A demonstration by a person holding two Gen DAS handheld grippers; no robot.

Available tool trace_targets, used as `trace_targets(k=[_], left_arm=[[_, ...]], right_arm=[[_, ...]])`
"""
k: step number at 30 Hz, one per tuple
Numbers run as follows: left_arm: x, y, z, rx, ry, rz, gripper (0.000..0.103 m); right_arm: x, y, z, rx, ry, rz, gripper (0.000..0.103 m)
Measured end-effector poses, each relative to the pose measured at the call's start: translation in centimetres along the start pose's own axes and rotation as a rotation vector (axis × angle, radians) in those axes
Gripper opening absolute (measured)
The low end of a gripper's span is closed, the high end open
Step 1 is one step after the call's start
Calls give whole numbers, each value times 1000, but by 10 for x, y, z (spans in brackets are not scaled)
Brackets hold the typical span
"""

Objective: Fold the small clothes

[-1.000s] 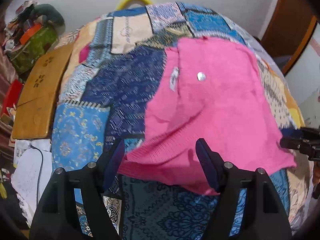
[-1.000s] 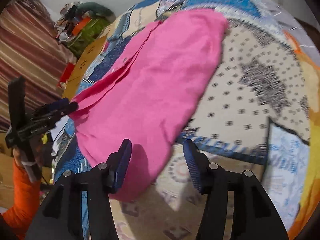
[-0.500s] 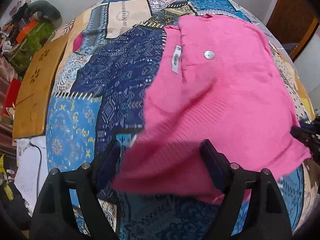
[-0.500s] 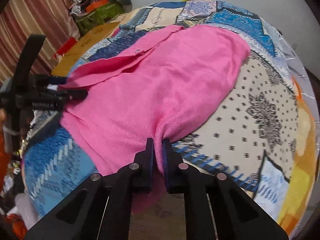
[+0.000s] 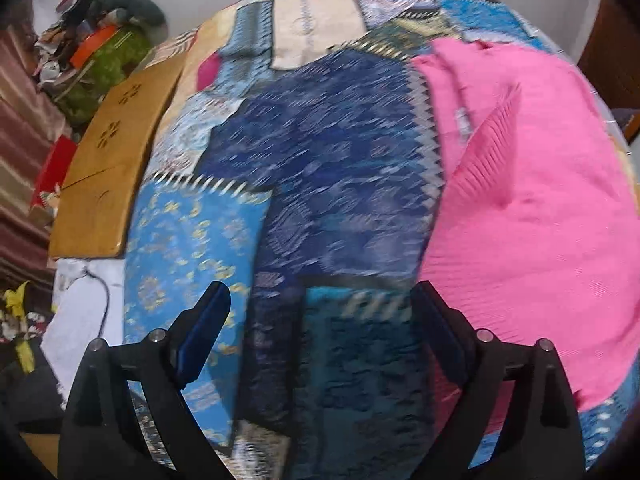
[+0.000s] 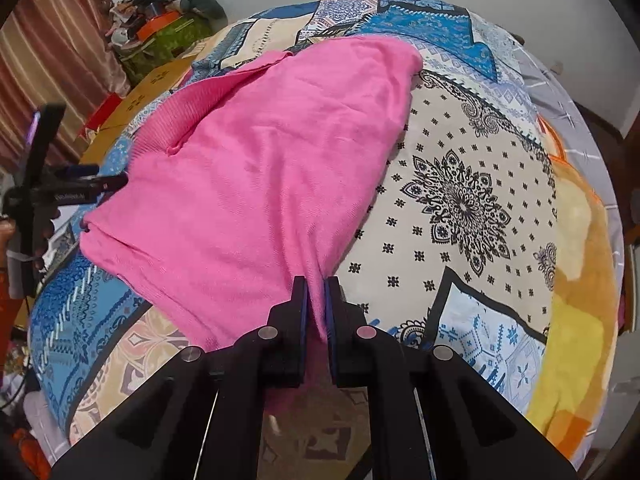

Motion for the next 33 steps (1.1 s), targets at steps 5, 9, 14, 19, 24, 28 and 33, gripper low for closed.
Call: trace_targets(k=[5,9,14,19,24,28,33], left_arm=[[-7,12,-7,15,-9,6,92],[9,29,-30,75,-36,32,92],[44,36,-67,136,-61,109,93],[82,8,-89,108,-127,125,93],[106,-37,-105,41,-128,152,93],[96,-62,-117,45,-93,82,93],[55,-76,-130,85,14,2,94]], right_arm=[[0,6,-3,4,12,21,14],[6,11,-16,46,18,47,31],[16,11,-38,102,-8,61,41],[22,-4,-60,122,-29,58,56],[20,-33,-69,90,-16,38,57],[22,-57,-62,36,-38,5,57],[22,-62,-55,27,-35,-21,59]])
Point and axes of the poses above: each gripper's, at about its wrist camera, not at the fingertips, and y roughly against the way its jaws point, x to its right, z to its underside, the point moved 3 cm from there along -y, roughly the way its jaws point, and after that the axes turned 13 degrees about x, right-handed, at the moved point
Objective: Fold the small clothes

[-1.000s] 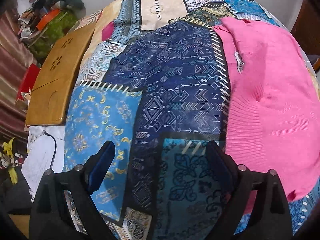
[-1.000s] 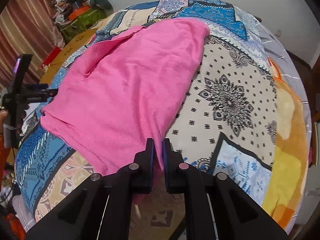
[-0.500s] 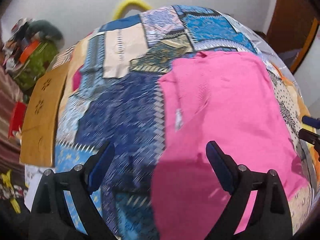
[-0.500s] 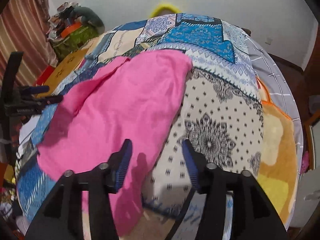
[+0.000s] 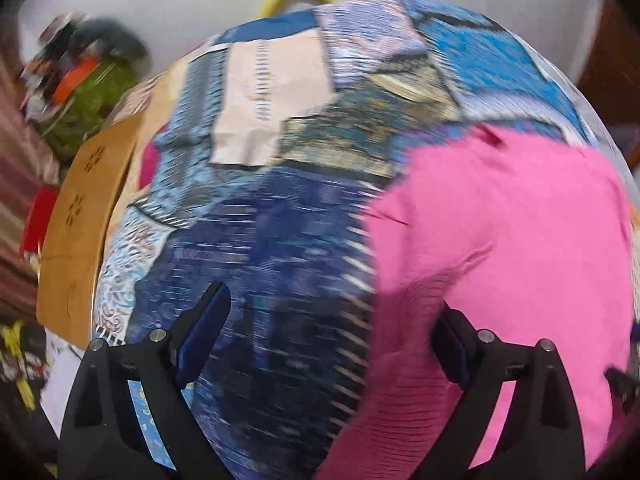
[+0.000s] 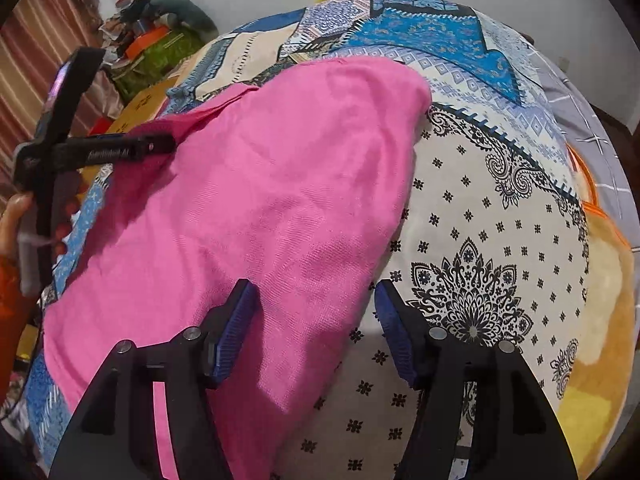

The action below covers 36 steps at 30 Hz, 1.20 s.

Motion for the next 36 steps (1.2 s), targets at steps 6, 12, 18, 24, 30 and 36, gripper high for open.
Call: trace_targets(k=[6,12,18,24,30,36], left_arm=[[-56,-8,6,-40,95,-138,94],[-84,25,25,-52,148,-91,94],[-80,81,39,-4,108,-21,94],[-55,143,52,61,26,75,94],[-26,182,78,80,-47,154,94],[4,193,118,51,-126,205,94]], right_arm=[[3,5,2,-11,3,15,59],[4,23,5,-27,-7,57,59],[-8,66,4,15,27,90,59],[-26,105,1,72,69,110,69],[-48,129,8,102,120,104,74],[-66,122,34,44,152,71,78]])
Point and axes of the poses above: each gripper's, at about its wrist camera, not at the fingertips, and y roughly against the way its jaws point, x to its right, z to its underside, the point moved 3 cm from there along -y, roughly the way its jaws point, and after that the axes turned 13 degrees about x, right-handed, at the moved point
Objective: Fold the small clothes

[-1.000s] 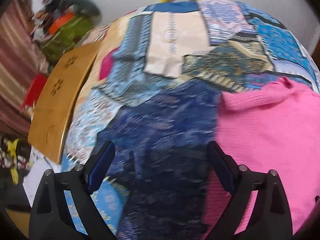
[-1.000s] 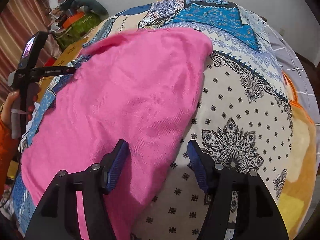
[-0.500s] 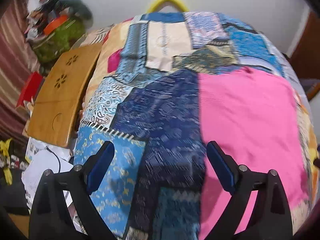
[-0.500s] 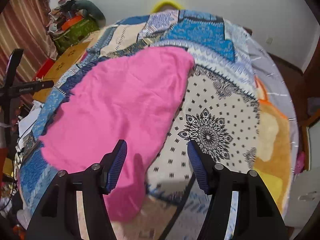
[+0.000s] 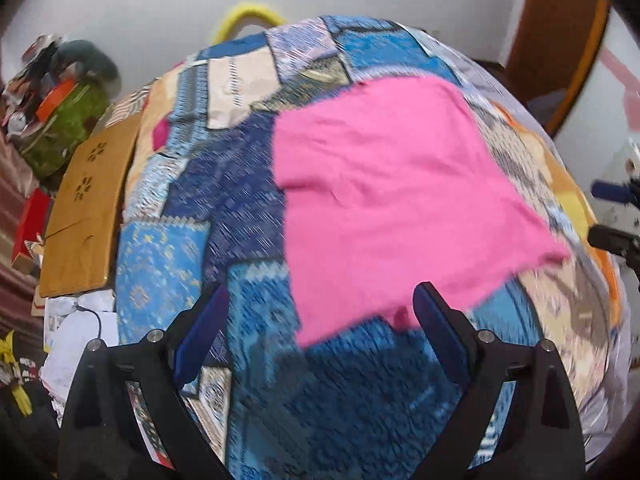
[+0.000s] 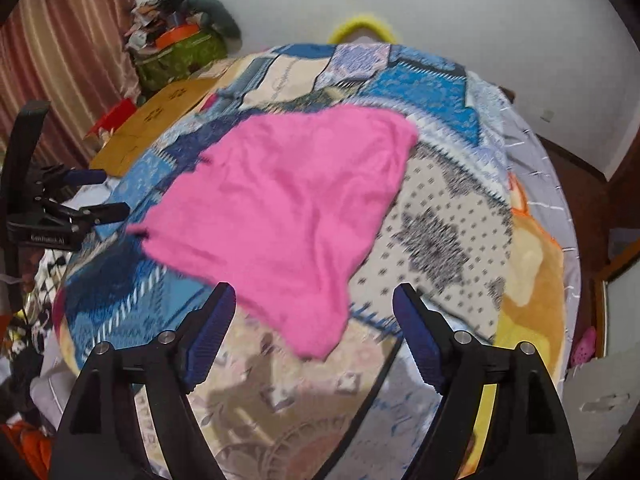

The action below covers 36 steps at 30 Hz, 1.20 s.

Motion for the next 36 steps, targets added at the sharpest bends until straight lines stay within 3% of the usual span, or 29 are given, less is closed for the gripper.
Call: trace_targets(k=[7,16,21,22,24,25,27,30,36], left_arm=[[25,-17,34,-60,-67,4,94],[43,-31,23,29,-94,39,92],[55,-37,17,46,-120,96,62],[56,-38,16,46,-124,112,58],[60,-40,16,45,-126,154,38],[61,-41,15,44,-128,162,35],[64,-43,13,46,-137,154,22],[64,-44,8,44,-147,132,13],[51,-34,-23,97,-144,98,12]], right_arm=[[-18,-27,29,-94,18,-56,78],[-21,-49,31,-111,-7,-110,74],[-27,-56,30,-102,4,-160,57],[-27,-58,30,-100,-1,-172,49],[-27,-61,29,-92,-9,-173,33],[-27,-62,28,-90,-7,-165,23],[-28,-64,26,-80,2,-152,17],[-29,-60,22,-55,26,-136,12],[-22,-41,-11,38,26,-120,11]])
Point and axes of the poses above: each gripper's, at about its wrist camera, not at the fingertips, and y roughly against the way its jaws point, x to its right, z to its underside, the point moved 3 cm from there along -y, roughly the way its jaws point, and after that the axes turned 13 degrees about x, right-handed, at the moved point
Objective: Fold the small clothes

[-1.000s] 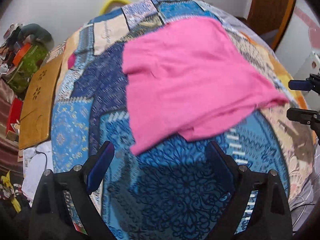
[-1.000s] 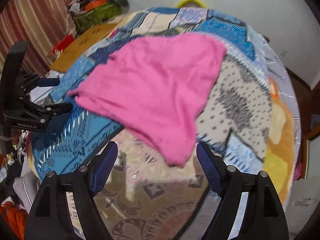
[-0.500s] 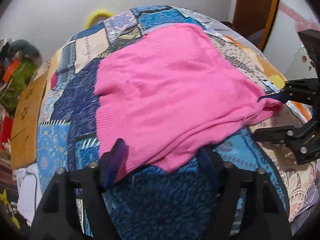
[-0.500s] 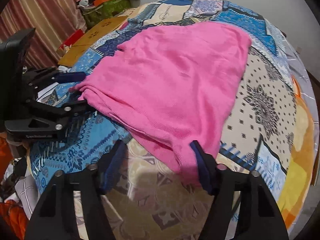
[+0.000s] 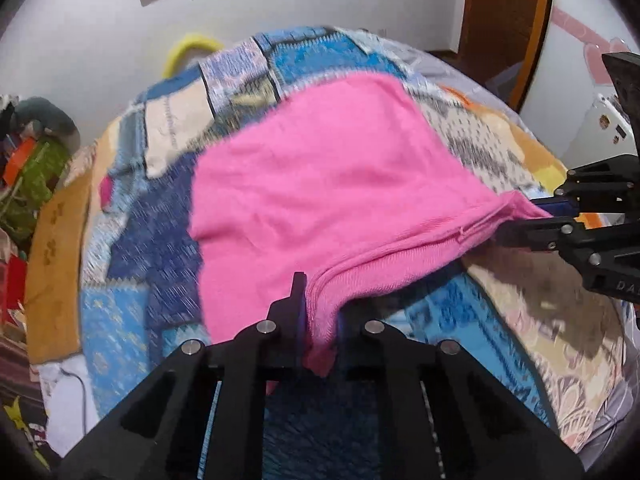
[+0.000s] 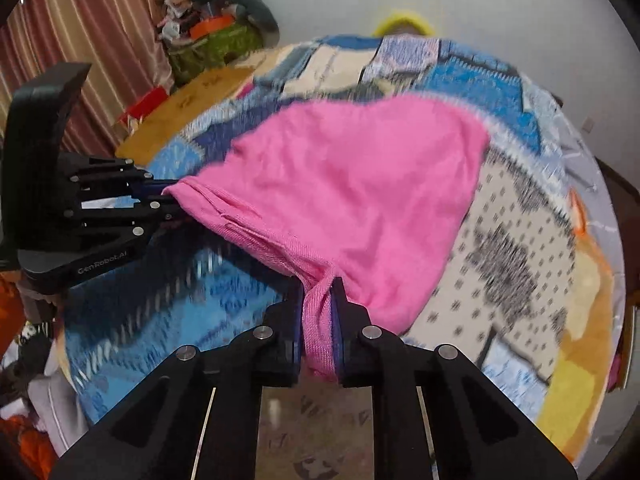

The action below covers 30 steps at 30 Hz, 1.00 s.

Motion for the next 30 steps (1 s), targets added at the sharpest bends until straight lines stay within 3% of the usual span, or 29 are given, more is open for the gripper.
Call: trace_targets(k=[8,17,27,29,30], left_arm=[[-20,7,-76,115,-16,-48,11],[-55,-43,-138,114,35,-53,11],[-87,-141,-147,23,74,-30,12],[-91,-157,-143,1,75,-40,16],[-93,-163,-142,-13,78,-46,25]], right_arm=[[12,13,-66,114,52,65,10],[46,-15,-123,143,53,117,10],[97,-93,-139,67,5,143,10],[104,-106,-138,50,0,152,11],[106,-110,-138,45,-1,159,11]])
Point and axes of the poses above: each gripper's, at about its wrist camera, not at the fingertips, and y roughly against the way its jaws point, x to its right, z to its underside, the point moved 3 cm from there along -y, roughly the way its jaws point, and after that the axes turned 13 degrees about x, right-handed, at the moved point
